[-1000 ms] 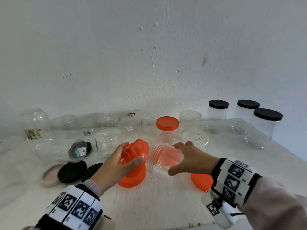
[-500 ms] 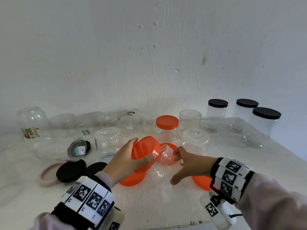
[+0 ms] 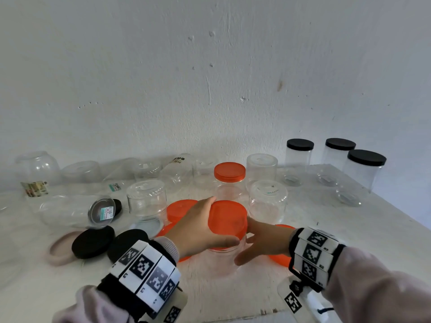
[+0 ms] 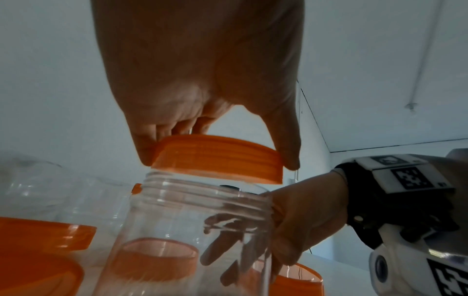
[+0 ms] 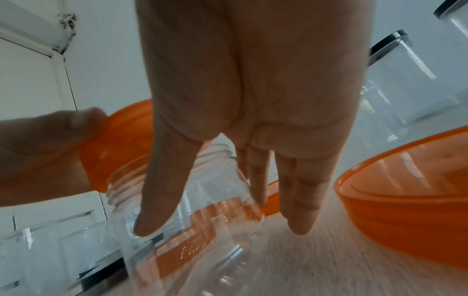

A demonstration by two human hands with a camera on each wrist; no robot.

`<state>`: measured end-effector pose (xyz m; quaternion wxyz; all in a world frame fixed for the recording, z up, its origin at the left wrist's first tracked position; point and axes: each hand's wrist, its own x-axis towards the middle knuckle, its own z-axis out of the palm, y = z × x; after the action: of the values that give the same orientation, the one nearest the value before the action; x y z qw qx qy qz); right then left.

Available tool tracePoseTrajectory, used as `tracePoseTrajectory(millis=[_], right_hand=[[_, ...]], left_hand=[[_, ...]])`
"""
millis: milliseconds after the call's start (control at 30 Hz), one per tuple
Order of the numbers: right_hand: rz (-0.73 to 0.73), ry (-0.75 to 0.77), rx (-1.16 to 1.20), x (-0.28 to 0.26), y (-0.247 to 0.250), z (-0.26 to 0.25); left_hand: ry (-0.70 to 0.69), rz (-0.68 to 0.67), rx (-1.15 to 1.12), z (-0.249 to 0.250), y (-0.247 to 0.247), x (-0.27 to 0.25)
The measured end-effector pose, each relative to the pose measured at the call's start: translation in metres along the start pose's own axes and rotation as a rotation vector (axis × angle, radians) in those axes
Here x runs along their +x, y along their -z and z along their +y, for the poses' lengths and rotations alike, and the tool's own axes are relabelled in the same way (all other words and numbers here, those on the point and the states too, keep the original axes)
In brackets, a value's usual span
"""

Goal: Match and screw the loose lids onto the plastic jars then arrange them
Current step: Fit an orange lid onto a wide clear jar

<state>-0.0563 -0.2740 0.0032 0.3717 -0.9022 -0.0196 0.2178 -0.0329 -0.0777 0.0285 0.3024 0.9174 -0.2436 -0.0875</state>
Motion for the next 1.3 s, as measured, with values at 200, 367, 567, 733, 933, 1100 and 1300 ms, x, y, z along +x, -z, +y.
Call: tracePoseTrajectory(millis=[200,367,567,733,933,1100,1300], right_hand=[[0.018,-0.023,-0.044,-0.001,-0.004,0.0],[0.013,-0.036,-0.052,-0.001,-0.004,0.0],[0.021,-0.052,-0.085,-0.001,0.002,-0.002],[0.029,0.03,-0.103,-0.008,0.024,-0.022],[-0.018,0.08,-0.449,-0.001,0.026,-0.065],[-0.075,0.048,-0.669,0.01,0.018,-0.082],[-0.097,0.03,-0.772,0.013,0.018,-0.088]], left_hand=[[0.001,-0.042,0.111,0.004,-0.004,0.005],[0.015,-0.051,0.121,-0.002,-0.007,0.006],[0.039,-0.08,-0.012,-0.019,-0.008,0.009],[0.097,-0.151,-0.223,-0.044,-0.006,0.005],[0.109,-0.162,-0.318,-0.055,-0.017,0.003],[0.054,-0.192,-0.348,-0.058,-0.019,0.007],[0.035,-0.174,-0.357,-0.06,-0.02,0.009]])
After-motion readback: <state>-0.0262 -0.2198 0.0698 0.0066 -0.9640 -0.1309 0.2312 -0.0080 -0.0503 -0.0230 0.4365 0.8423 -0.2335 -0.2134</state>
